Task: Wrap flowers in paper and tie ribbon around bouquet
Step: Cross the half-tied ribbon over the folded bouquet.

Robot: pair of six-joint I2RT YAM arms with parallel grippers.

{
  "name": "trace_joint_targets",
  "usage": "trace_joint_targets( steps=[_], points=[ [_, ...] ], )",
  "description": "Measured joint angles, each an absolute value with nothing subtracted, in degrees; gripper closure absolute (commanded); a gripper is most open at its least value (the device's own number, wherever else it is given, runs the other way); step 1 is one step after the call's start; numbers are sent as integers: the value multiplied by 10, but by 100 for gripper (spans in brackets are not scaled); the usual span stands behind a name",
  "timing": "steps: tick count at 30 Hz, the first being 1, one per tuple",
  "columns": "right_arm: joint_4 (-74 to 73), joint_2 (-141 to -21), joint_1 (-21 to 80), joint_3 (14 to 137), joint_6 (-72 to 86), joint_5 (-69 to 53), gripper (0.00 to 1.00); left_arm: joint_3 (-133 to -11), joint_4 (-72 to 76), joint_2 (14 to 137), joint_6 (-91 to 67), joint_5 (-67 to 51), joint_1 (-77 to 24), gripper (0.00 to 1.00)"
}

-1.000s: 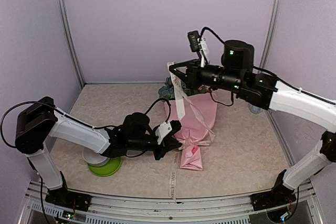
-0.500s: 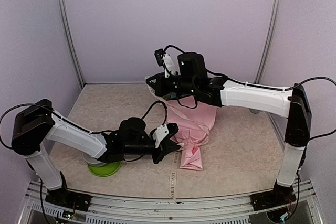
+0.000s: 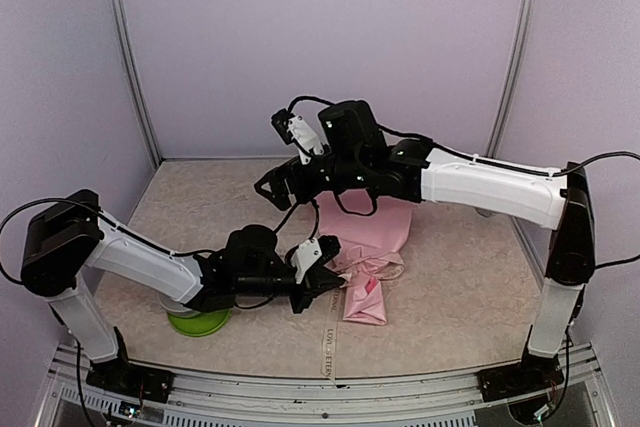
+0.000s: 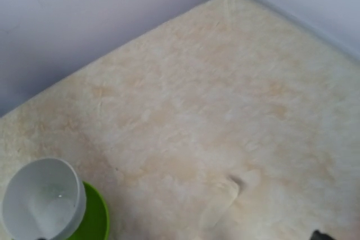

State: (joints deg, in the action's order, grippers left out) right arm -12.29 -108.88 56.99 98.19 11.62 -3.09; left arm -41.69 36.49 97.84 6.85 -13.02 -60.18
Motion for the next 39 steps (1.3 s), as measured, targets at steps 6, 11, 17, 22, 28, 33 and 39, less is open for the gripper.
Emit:
trace_joint_targets(
  steps=[6, 11, 17, 22, 28, 33, 39],
  points=[
    [-140, -968, 540, 913, 98, -37, 2, -417, 368, 978, 62, -133, -597, 100],
    [-114, -858, 509, 785, 64, -72, 6, -417, 371, 979, 48, -148, -588, 100],
    [-54, -759, 492, 553, 14, -172, 43, -418, 372, 979, 39, -159, -573, 100],
    [-16, -781, 492, 491, 6, -248, 43, -425, 372, 979, 34, -161, -573, 100],
    [28, -801, 492, 476, -4, -273, 59, -425, 371, 980, 32, -161, -573, 100],
    [32, -833, 492, 479, -7, -281, 64, -428, 366, 980, 32, -162, -573, 100],
    [29, -846, 492, 480, -13, -288, 100, -437, 358, 982, 32, -163, -572, 100]
  ],
)
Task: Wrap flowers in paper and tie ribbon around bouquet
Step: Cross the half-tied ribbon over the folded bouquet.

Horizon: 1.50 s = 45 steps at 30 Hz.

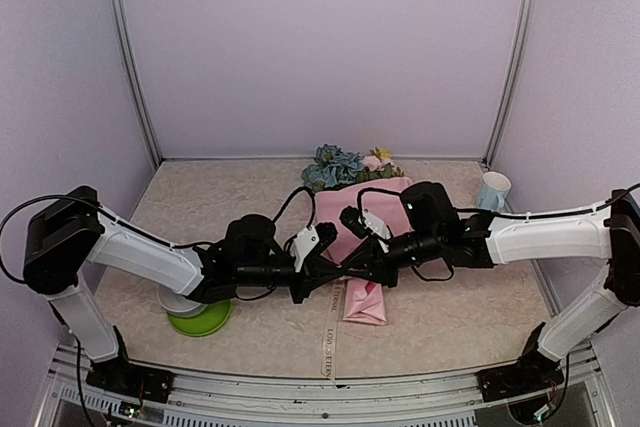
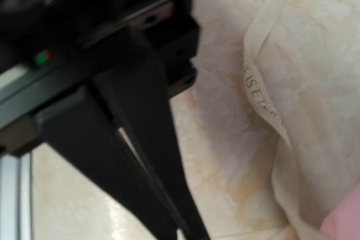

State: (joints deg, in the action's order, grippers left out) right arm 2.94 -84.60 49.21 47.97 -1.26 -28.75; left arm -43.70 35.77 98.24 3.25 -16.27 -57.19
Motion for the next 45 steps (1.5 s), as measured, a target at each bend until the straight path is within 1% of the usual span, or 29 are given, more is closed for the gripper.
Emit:
trace_joint_targets(
  steps=[5, 6, 7, 8, 9, 10, 12, 15, 17, 19, 23, 30, 32, 33, 34, 37, 39, 40, 45],
  points=[
    [26, -846, 492, 482, -14, -284, 100, -438, 351, 983, 32, -165, -571, 100],
    [26, -846, 492, 482, -15, -284, 100, -438, 350, 983, 33, -166, -570, 98],
    [25, -846, 492, 482, -15, -283, 100, -439, 349, 983, 33, -167, -570, 82],
    [25, -846, 492, 482, -15, -282, 100, -439, 348, 983, 33, -167, -569, 60],
    [25, -846, 492, 482, -15, -281, 100, -440, 344, 983, 34, -169, -569, 43],
    [23, -846, 492, 482, -15, -278, 100, -442, 336, 983, 34, -169, -569, 37],
    [20, -845, 492, 482, -15, -270, 100, -457, 294, 983, 34, -167, -564, 35],
    [16, -844, 492, 482, -15, -262, 100, -509, 184, 983, 19, -150, -546, 40],
    [15, -844, 491, 482, -15, -257, 100, -546, 116, 983, -1, -131, -520, 40],
    [15, -842, 491, 482, -15, -254, 100, -567, 64, 983, -20, -109, -486, 37],
    [15, -841, 490, 482, -15, -252, 100, -562, -20, 984, -38, -87, -430, 32],
    [15, -842, 488, 482, -15, -251, 100, -564, -110, 1039, -30, -99, -412, 28],
    [15, -842, 488, 482, -14, -249, 100, -569, -114, 1041, -25, -117, -411, 30],
    [16, -842, 488, 482, -14, -249, 100, -569, -118, 1041, -19, -125, -410, 33],
    [15, -842, 488, 482, -14, -248, 100, -569, -119, 1041, -16, -133, -410, 39],
    [16, -842, 488, 482, -14, -248, 100, -569, -122, 1044, -10, -138, -408, 67],
    [16, -842, 488, 482, -13, -248, 100, -571, -124, 1047, -8, -137, -408, 91],
    [16, -842, 488, 482, -12, -248, 100, -571, -125, 1048, -7, -138, -408, 100],
    [16, -842, 487, 482, -3, -246, 100, -571, -135, 1049, -3, -142, -410, 100]
  ],
)
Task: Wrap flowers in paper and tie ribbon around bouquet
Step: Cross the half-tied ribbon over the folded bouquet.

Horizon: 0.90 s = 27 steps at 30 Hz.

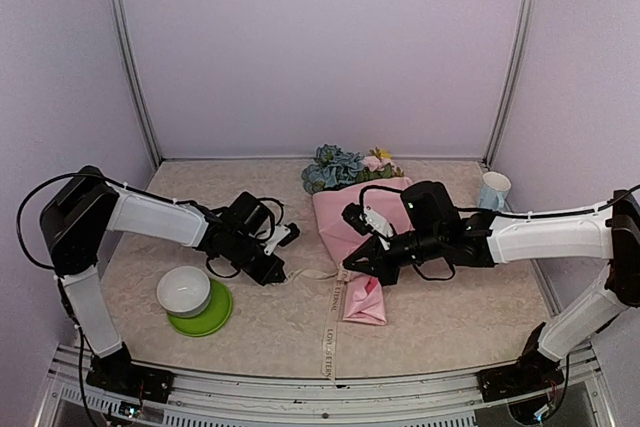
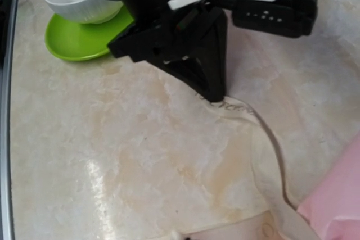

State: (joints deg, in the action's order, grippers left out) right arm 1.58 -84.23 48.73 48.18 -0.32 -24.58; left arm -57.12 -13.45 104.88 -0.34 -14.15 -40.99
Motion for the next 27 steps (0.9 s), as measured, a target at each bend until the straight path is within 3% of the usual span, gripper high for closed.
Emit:
trace_joint_targets(
  steps=[5, 10, 14, 21, 27],
  points=[
    [15, -850, 472, 501, 18, -240, 100, -571, -178, 1019, 28, -176, -452, 100],
    [22, -875, 430, 522, 62, -249, 100, -587, -192, 945, 98, -241, -588, 100],
    [26, -894, 411, 522, 93, -257, 100, -636, -160, 926, 114, -274, -630, 100],
    [25, -899, 410, 524, 116, -257, 100, -741, -31, 957, 114, -278, -679, 100],
    [19, -899, 404, 526, 116, -256, 100, -878, -4, 1080, 138, -300, -719, 100]
  ],
)
